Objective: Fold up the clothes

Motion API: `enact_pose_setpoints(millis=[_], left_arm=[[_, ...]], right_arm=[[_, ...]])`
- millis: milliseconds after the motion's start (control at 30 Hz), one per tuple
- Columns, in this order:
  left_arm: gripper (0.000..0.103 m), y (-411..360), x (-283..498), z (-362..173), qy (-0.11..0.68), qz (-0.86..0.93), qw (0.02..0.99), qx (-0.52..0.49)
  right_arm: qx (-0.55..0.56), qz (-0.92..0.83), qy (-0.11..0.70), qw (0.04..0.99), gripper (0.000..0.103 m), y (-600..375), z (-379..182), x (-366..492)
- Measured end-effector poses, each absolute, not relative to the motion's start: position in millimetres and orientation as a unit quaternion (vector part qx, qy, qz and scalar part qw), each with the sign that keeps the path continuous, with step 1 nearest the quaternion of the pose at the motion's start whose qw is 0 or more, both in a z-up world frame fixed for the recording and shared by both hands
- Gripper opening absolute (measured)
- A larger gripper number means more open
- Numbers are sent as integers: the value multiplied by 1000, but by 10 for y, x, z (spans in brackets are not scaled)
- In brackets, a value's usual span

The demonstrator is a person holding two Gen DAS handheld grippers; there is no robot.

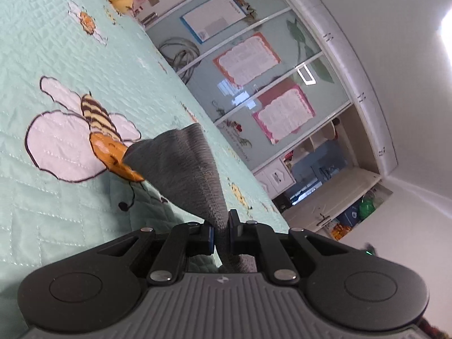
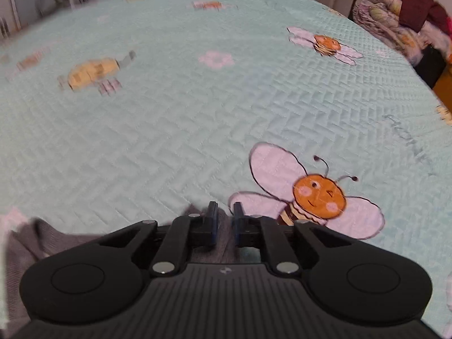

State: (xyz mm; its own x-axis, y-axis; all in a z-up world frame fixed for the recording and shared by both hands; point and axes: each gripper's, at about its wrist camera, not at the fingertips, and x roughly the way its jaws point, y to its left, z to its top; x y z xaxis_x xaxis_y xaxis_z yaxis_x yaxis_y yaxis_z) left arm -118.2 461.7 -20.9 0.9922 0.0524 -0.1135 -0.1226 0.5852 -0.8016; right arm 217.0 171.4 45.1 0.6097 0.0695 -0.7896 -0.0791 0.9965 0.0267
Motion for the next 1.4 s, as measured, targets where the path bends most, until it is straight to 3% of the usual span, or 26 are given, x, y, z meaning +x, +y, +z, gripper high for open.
enact_pose_setpoints(millis=[67,267,400,667,800,900,1067,1167,1300,1400], left_arm=[[7,4618,-1200,-197,32,48,891,-450],[7,4577,-1304,-140,6,66,894,-444],[7,4512,-1341,-79,-6,73,904,-421],[7,4593,-1220,-155,22,54,898,-436],[7,4646,-1194,-199,32,57,891,-449],[9,4718,-1143,-268,51,67,878,-471],[19,4785,-1108,-318,70,81,866,-488],[32,4796,-1107,-292,82,82,866,-487],[38,4785,-1152,-199,115,87,868,-475],[53,4678,-1382,-99,130,95,873,-460]], right_arm=[[65,80,411,906,21,1498,569,2076],[181,138,344,911,22,958,788,1515],[218,173,356,892,6,935,593,1375],[188,135,357,905,0,1086,104,1795],[176,109,346,915,16,996,195,1774],[218,109,325,914,16,845,296,1483],[259,156,340,891,17,598,402,759],[247,179,340,889,18,383,502,70],[195,174,334,906,36,27,599,-924],[143,179,332,915,40,-120,601,-1518]])
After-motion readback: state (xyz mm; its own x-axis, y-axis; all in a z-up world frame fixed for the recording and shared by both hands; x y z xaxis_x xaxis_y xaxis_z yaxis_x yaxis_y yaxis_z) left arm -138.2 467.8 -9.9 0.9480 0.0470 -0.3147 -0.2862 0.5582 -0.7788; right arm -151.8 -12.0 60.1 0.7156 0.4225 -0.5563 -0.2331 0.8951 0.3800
